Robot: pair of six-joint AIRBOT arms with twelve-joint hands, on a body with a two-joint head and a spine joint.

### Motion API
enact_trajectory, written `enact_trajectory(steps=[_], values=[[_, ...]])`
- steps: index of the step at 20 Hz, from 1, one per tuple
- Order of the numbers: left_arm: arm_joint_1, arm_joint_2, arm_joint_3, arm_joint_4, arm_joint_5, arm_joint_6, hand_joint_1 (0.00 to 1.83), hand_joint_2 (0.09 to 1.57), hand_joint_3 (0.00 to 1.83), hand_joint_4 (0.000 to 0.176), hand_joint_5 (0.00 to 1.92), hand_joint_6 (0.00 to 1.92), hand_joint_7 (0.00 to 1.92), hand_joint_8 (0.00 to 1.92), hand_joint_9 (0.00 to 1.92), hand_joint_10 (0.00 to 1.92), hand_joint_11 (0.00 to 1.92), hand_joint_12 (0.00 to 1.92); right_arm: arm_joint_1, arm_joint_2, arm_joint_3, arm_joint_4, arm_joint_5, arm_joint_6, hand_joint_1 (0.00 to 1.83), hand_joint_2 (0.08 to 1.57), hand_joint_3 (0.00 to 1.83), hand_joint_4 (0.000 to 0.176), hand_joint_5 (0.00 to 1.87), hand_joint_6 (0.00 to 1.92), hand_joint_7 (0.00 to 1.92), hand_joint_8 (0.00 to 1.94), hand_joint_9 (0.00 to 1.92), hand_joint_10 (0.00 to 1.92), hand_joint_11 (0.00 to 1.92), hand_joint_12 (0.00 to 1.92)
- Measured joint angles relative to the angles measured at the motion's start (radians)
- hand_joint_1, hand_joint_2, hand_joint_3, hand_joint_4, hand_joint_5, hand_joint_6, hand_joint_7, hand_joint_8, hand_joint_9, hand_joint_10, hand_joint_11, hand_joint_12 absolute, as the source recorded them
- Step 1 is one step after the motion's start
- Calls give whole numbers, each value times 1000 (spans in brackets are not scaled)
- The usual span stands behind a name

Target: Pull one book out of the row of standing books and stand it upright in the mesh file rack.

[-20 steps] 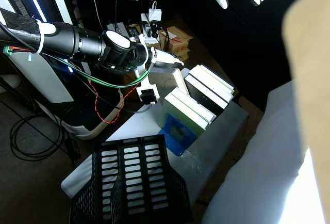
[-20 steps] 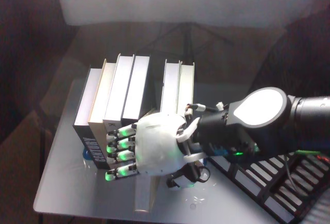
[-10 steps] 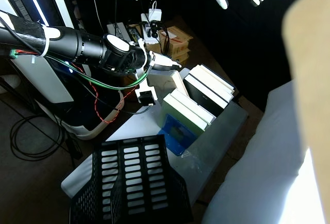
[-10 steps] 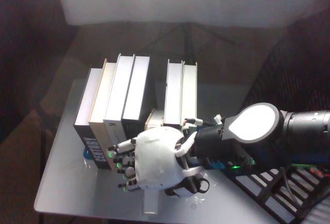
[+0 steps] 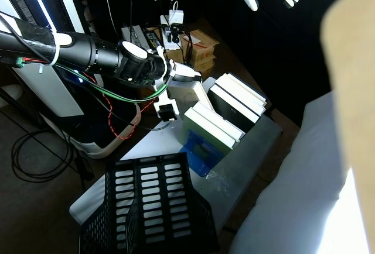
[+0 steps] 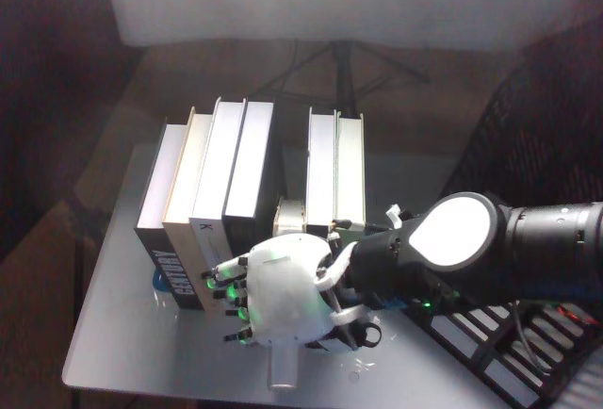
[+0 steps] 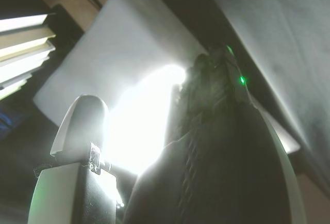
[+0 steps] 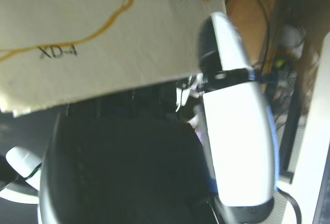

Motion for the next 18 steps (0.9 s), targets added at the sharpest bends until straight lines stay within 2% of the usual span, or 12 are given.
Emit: enact_trajectory(steps=[1, 2, 3, 4, 5, 7, 9, 12, 13, 16, 17, 18], values=[[0, 0, 0, 1, 0, 0, 658, 1379, 2, 22, 94, 2, 0, 0, 0, 0, 0, 0, 1, -5, 12, -113, 5, 116, 1070, 876, 804, 0, 806, 1584, 1322, 1927, 1356, 1912, 1211, 1909], [0, 0, 1, 2, 0, -2, 658, 1379, 2, 22, 94, 2, 0, 0, 0, 0, 0, 0, 1, -13, 21, -201, 10, 186, 1070, 876, 804, 0, 806, 1584, 1322, 1927, 1356, 1912, 1211, 1909], [0, 0, 1, 2, 0, -4, 657, 1380, 2, 21, 101, 5, 0, 0, 0, 0, 0, 0, 1, -25, 30, -306, 13, 288, 1183, 710, 1162, 0, 850, 1521, 956, 1924, 1110, 1921, 930, 1921], [0, 0, 1, 8, -3, -4, 640, 1383, 3, 26, 94, 2, 0, 0, 0, 0, 0, 0, 1, -27, 30, -354, 24, 323, 1076, 791, 1025, 0, 798, 1638, 1089, 1862, 1064, 1921, 852, 1921], [0, -3, 1, 6, -4, -5, 604, 1390, 6, 35, 80, 2, 0, 0, 0, 0, 0, 0, 1, -28, 30, -375, 33, 340, 1165, 867, 888, 0, 784, 1426, 806, 1925, 1069, 1921, 905, 1921], [0, -5, 1, 1, -2, -5, 616, 1387, 3, 33, 83, 4, 0, 0, 0, 0, 0, 0, 3, -28, 30, -382, 31, 351, 1192, 837, 928, 0, 834, 1383, 742, 1938, 1067, 1921, 1038, 1921], [0, -5, 5, 2, -5, -8, 620, 1385, 2, 20, 103, 12, 0, 0, 0, 0, 0, 0, 6, -28, 30, -388, 34, 352, 1100, 812, 898, 0, 817, 1547, 1227, 1941, 1323, 1921, 1348, 1921], [0, -6, 5, 5, -7, -8, 605, 1392, 3, 23, 97, 6, 0, 0, 0, 0, 0, 0, 18, -29, 32, -397, 35, 349, 1102, 741, 995, 0, 866, 1536, 1245, 1941, 1312, 1921, 1308, 1921], [0, -6, 5, 7, -7, -8, 593, 1396, 4, 11, 110, 10, 0, 0, 0, 0, 0, 0, 19, -29, 33, -398, 35, 349, 1112, 798, 906, 0, 836, 1489, 1127, 1910, 1190, 1921, 1089, 1921], [0, -13, 10, 2, -13, -11, 591, 1398, 3, 11, 110, 7, 0, 0, 0, 0, 0, 0, 27, -33, 34, -400, 33, 349, 1123, 754, 873, 0, 914, 1382, 1222, 1761, 1213, 1921, 1165, 1921], [0, -14, 9, 7, -12, -11, 620, 1396, 1, 2, 116, 8, 0, 0, 0, 0, 0, 0, 31, -34, 38, -399, 36, 351, 1202, 829, 805, 0, 836, 1259, 938, 1733, 1143, 1883, 1066, 1921], [0, -16, 9, 10, -13, -13, 622, 1395, 0, 10, 112, 5, 0, 0, 0, 0, 0, 0, 34, -34, 39, -399, 35, 352, 1211, 682, 1128, 0, 857, 1455, 1020, 1781, 1158, 1794, 1005, 1921]])
